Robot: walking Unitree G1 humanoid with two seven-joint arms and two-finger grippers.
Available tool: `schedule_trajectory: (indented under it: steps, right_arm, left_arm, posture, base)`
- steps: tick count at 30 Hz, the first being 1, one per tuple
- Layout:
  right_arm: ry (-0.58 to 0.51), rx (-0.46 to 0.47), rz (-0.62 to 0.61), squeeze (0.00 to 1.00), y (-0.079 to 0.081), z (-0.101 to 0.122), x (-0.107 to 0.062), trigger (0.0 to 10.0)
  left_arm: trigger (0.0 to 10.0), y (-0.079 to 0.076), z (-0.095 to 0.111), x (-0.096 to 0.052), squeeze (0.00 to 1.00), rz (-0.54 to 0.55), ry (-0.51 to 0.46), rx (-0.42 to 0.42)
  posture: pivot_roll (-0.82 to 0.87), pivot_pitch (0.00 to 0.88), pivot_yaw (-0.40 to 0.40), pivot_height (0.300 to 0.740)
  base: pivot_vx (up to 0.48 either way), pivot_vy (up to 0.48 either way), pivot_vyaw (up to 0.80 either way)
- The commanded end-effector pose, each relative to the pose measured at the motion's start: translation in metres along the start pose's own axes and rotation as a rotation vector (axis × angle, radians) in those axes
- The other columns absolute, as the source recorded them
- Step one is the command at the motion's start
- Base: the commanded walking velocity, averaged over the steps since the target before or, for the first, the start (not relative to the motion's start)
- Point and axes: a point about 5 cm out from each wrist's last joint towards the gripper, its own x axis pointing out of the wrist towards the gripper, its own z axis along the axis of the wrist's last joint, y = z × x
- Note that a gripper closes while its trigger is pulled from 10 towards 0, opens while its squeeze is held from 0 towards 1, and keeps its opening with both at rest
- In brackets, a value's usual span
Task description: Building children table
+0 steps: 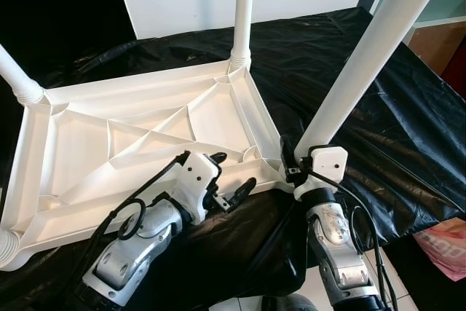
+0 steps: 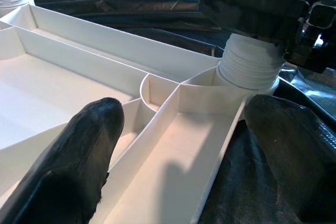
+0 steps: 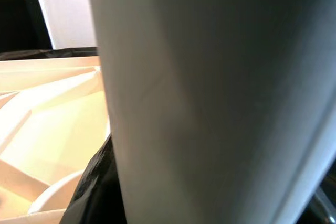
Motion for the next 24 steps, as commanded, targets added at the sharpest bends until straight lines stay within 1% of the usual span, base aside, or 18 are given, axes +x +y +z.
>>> schedule_trajectory:
  steps: [1, 9, 10, 20, 21, 22, 23, 24]
  right_arm:
    - [0.148, 0.029, -0.122, 0.0, -0.0133, -0.0258, -0.009, 10.0]
    - [0.143, 0.039, -0.16, 0.0, -0.0154, -0.0262, -0.0069, 10.0]
    - [0.145, 0.055, -0.17, 0.0, -0.0158, -0.0266, -0.0069, 10.0]
    - [0.134, 0.047, -0.163, 0.0, -0.0171, -0.0257, -0.0058, 10.0]
    - [0.122, 0.048, -0.153, 0.13, -0.017, -0.0243, -0.0059, 10.0]
    - [0.122, 0.048, -0.153, 0.13, -0.017, -0.0243, -0.0059, 10.0]
    - [0.089, 0.062, -0.106, 1.0, -0.0163, -0.0198, -0.0068, 10.0]
    - [0.071, 0.067, -0.087, 1.0, -0.0167, -0.0172, -0.0069, 10.0]
  left_arm:
    - [10.0, -0.0141, 0.0007, -0.0007, 0.0, -0.23, -0.006, 0.015]
    - [10.0, -0.0123, 0.0014, 0.0007, 0.0, -0.229, -0.008, 0.017]
    - [10.0, -0.0123, 0.0015, 0.001, 0.0, -0.23, -0.009, 0.018]
    - [10.0, -0.0144, 0.0021, 0.0023, 0.0, -0.236, -0.014, 0.014]
    - [10.0, -0.0149, 0.0022, 0.0024, 0.0, -0.237, -0.015, 0.013]
    - [10.0, -0.0149, 0.0022, 0.0024, 0.0, -0.237, -0.015, 0.013]
    - [10.0, -0.0163, 0.0027, 0.0028, 0.0, -0.242, -0.018, 0.009]
    - [10.0, -0.0171, 0.003, 0.0029, 0.0, -0.244, -0.019, 0.009]
  posture:
    - [0.04, 0.151, -0.02, 0.74]
    - [0.03, 0.146, -0.019, 0.74]
    - [0.03, 0.145, -0.019, 0.74]
    - [0.03, 0.147, -0.022, 0.74]
    - [0.03, 0.147, -0.023, 0.74]
    - [0.03, 0.147, -0.023, 0.74]
    - [0.03, 0.147, -0.023, 0.74]
    - [0.02, 0.146, -0.023, 0.74]
  base:
    - [0.0, 0.0, 0.0]
    - [0.0, 0.0, 0.0]
    - [0.0, 0.0, 0.0]
    - [0.0, 0.0, 0.0]
    - [0.0, 0.0, 0.0]
    - [0.0, 0.0, 0.0]
    - [0.0, 0.0, 0.0]
    - [0.0, 0.0, 0.0]
